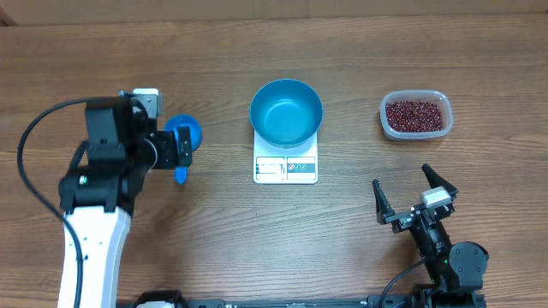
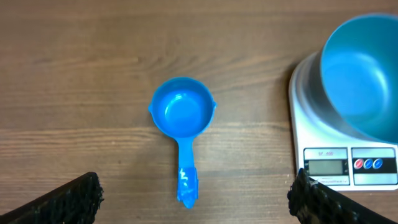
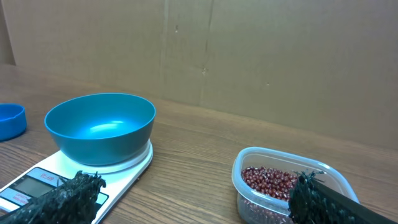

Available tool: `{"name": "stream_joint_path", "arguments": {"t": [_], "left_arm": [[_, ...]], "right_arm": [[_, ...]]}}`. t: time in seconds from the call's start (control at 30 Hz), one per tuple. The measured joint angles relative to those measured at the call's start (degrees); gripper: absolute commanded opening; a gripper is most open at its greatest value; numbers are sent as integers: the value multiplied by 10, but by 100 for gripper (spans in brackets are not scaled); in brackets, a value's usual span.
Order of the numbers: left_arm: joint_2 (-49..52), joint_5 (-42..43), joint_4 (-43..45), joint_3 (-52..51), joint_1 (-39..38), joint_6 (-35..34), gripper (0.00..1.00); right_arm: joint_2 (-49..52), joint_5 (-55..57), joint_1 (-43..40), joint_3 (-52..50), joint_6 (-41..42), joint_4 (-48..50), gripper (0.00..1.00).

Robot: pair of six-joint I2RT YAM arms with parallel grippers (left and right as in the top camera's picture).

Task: Scoop item into bowl and weigh 150g on scale
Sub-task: 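Move the left gripper over the blue scoop's handle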

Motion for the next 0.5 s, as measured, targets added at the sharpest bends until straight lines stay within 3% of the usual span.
{"name": "stream_joint_path", "arguments": {"t": [0.5], "left_arm": [[44, 0, 4, 1, 0, 0, 99]], "right_arm": [[0, 0, 0, 0, 0, 0, 100]]}}
